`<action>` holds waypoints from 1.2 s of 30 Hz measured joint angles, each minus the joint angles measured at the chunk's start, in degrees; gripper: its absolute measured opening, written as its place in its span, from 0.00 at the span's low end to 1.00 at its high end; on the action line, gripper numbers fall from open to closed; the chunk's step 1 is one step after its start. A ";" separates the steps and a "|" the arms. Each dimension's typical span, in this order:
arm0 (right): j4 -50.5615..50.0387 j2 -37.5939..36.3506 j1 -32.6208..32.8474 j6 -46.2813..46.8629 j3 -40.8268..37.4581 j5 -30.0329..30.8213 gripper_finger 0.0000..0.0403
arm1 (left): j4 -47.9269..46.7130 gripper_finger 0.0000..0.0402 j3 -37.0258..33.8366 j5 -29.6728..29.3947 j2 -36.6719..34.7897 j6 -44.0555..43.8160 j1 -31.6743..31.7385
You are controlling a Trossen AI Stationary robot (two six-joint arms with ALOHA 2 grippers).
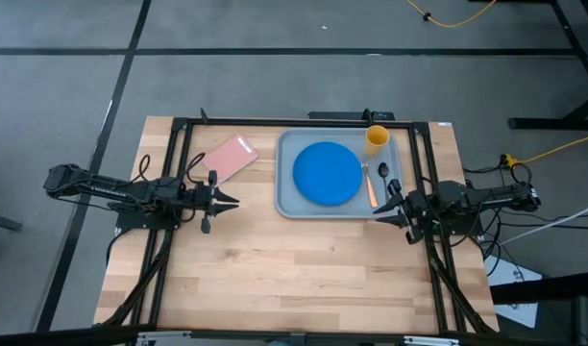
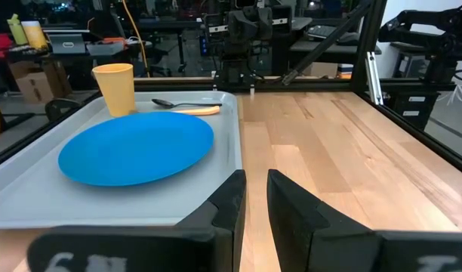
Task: Pick and place plate/cup/fork/spoon on tray
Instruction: Return to Home Position
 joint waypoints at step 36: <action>0.04 0.02 0.03 -1.46 0.00 0.03 0.26 | -5.03 0.12 0.00 -0.02 -14.46 0.00 0.00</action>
